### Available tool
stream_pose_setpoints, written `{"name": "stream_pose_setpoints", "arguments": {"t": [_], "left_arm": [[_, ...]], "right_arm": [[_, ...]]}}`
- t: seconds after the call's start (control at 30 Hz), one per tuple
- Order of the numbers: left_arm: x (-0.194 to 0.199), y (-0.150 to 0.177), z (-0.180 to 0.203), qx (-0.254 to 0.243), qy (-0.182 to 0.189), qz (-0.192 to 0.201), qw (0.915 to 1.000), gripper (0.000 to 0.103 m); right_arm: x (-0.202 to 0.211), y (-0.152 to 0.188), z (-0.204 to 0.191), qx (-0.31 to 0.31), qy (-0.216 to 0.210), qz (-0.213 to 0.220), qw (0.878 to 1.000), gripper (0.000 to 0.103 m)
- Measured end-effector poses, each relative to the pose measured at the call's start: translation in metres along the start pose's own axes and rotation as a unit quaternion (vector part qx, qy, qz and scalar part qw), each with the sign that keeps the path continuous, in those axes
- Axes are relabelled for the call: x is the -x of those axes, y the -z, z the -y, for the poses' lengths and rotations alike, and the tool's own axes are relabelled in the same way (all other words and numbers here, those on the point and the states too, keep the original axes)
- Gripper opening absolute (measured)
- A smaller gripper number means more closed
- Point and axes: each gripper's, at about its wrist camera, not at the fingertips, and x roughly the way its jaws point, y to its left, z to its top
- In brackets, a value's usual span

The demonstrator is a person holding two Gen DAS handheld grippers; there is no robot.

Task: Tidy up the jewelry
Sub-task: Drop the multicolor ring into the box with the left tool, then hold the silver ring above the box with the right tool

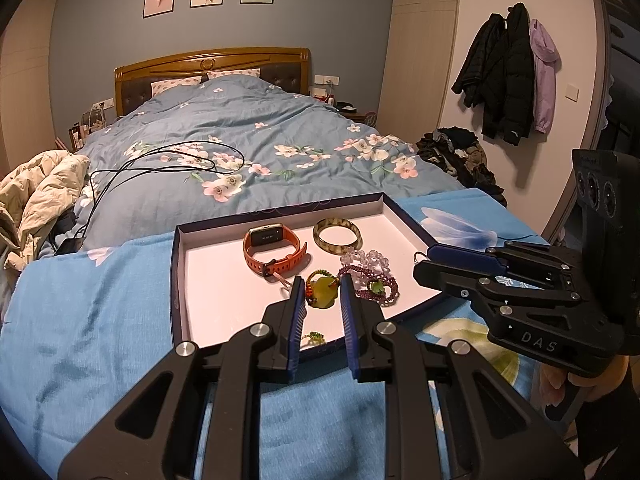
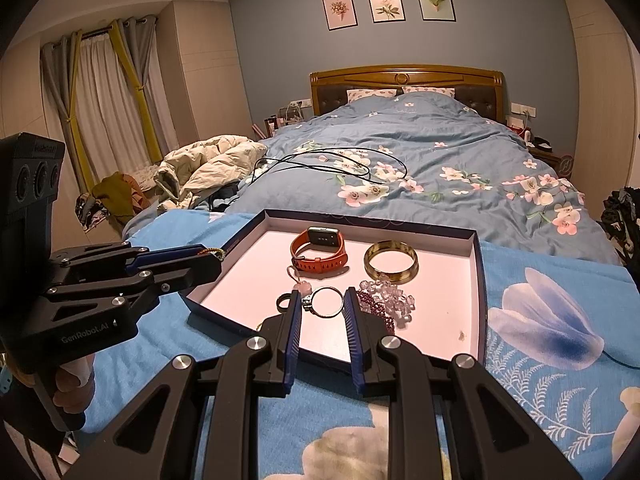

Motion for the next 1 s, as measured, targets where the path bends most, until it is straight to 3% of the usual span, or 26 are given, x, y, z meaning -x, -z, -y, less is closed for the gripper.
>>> {"name": "stream_pose_setpoints", "arguments": {"t": [1.0], "left_arm": [[-0.013,-0.010,-0.004,-0.002,-0.011,0.002,0.9999,0.018]], "right_arm": [[-0.004,-0.003,0.001,0.001,0.001,0.002,1.000,0.020]]}}
